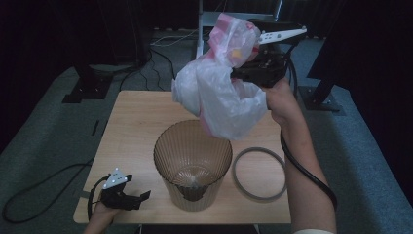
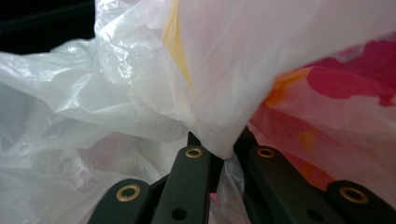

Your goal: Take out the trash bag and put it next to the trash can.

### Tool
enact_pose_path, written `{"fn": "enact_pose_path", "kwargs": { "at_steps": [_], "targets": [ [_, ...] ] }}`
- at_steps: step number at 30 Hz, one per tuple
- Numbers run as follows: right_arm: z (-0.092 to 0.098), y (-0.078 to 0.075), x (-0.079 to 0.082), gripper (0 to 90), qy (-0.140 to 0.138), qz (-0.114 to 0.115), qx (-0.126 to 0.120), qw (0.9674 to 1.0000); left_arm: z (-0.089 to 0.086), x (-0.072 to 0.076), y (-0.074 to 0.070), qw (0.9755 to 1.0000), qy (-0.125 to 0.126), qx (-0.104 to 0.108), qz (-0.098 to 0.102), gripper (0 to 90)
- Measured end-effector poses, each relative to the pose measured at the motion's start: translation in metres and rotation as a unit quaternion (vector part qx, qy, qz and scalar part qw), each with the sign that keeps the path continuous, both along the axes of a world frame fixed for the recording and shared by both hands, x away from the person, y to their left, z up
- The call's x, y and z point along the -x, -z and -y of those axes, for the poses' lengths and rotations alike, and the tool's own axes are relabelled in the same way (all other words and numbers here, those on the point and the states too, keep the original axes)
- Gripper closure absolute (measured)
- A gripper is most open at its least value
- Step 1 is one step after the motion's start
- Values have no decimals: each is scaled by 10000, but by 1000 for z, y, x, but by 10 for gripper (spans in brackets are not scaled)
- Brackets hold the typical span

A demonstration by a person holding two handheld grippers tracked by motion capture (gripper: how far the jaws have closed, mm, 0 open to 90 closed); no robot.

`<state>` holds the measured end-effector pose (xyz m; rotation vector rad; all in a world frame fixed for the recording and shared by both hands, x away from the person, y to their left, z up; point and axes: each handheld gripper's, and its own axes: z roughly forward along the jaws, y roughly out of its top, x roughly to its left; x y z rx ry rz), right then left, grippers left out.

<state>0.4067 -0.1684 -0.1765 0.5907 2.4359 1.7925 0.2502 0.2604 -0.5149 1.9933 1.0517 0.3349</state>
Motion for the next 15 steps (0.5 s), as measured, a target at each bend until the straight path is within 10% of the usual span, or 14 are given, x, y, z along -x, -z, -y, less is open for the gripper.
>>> {"fn": "enact_pose_path", "kwargs": {
  "at_steps": [15],
  "targets": [
    [20,65,-60,896,1129,-889,200,9894,1,-1,9,9998,21,-103,-144,0]
  ]
}}
